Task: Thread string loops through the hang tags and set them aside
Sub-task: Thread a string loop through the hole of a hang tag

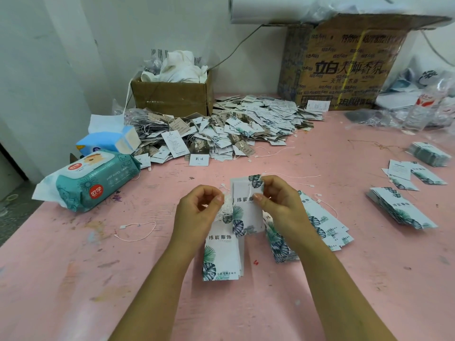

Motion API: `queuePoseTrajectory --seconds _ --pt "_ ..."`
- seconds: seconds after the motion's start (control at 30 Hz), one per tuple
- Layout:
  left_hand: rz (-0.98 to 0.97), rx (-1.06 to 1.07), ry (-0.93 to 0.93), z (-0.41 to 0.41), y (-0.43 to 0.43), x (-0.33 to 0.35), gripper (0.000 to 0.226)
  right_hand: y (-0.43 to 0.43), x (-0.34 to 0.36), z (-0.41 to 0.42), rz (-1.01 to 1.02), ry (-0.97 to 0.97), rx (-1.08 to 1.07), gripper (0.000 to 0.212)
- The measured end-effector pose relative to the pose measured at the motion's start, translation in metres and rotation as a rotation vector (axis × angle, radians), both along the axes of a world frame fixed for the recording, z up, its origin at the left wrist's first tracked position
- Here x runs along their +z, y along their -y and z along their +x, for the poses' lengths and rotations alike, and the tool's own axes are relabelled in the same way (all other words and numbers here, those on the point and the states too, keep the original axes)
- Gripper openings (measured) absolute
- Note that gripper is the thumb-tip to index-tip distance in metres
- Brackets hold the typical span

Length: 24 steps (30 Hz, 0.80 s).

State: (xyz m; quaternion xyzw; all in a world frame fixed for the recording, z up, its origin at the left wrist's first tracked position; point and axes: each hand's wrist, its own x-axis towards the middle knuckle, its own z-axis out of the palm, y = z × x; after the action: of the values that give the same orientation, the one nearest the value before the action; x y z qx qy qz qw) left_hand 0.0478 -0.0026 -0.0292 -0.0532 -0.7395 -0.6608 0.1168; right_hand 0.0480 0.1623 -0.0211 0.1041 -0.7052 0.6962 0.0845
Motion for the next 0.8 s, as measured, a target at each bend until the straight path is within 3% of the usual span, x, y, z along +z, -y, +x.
queuePoseTrajectory --seconds 0.17,0.33,0.6,0.8 --pt "-0.224 -0.094 -0.070 0.004 -0.002 0.000 0.024 0.008 -0.001 0.001 -0.005 -0.022 -0.080 0.028" --pt "-0.158 -0.148 -0.061 0.005 -0.003 0.001 0.002 0.012 0.000 0.004 0.011 -0.043 -0.113 0.027" --pt "-0.141 -0.154 -0.047 0.004 -0.006 -0.003 0.014 0.018 0.002 0.008 -0.119 -0.017 0.045 0.024" --pt "-0.241 -0.144 -0.062 0.004 0.000 0.001 0.018 -0.002 0.009 0.004 -0.190 0.015 -0.233 0.028"
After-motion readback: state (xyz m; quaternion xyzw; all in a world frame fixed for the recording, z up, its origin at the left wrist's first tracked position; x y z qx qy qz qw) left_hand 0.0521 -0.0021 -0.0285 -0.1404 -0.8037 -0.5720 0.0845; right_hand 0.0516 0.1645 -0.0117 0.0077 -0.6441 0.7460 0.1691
